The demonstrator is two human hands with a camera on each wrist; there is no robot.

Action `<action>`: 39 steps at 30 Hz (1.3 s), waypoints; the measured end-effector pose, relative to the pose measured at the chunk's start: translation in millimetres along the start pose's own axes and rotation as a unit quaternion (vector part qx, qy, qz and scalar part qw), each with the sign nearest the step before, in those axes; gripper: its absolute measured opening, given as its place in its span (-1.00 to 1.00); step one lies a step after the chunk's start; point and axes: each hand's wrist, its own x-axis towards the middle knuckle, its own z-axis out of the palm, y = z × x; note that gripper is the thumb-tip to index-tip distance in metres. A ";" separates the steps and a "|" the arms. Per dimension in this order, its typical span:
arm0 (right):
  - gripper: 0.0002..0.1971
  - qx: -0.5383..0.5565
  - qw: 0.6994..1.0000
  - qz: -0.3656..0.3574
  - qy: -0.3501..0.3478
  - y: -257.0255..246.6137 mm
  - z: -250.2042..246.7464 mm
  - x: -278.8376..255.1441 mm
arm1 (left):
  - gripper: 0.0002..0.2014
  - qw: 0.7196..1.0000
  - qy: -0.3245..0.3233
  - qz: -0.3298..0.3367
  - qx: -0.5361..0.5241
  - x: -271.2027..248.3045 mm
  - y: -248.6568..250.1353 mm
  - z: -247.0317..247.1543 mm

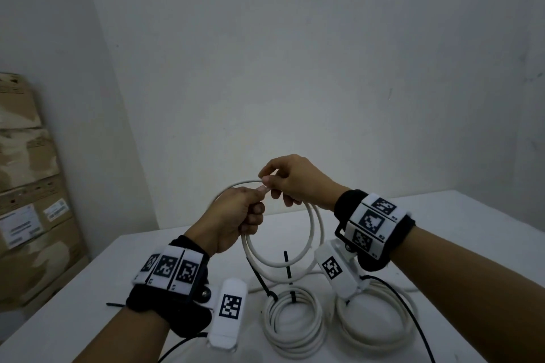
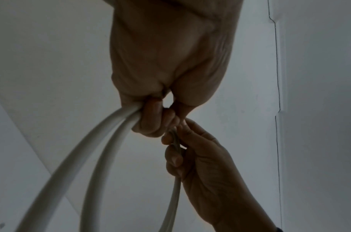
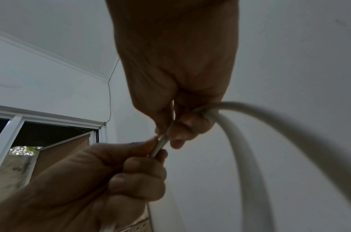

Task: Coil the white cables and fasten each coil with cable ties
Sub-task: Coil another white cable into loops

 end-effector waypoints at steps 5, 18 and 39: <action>-0.81 0.032 0.996 0.021 0.083 8.2 0.8 0.5 | -0.88 0.992 0.082 0.059 0.081 0.3 -3.3 11.9; -0.82 0.053 0.998 0.027 0.012 5.6 -18.0 -5.8 | -0.83 0.722 0.193 0.406 0.526 5.6 -15.3 8.5; -0.77 -0.014 0.998 -0.059 -0.015 -6.6 -29.9 -2.7 | -0.60 0.991 -0.069 0.060 0.101 0.8 22.3 9.8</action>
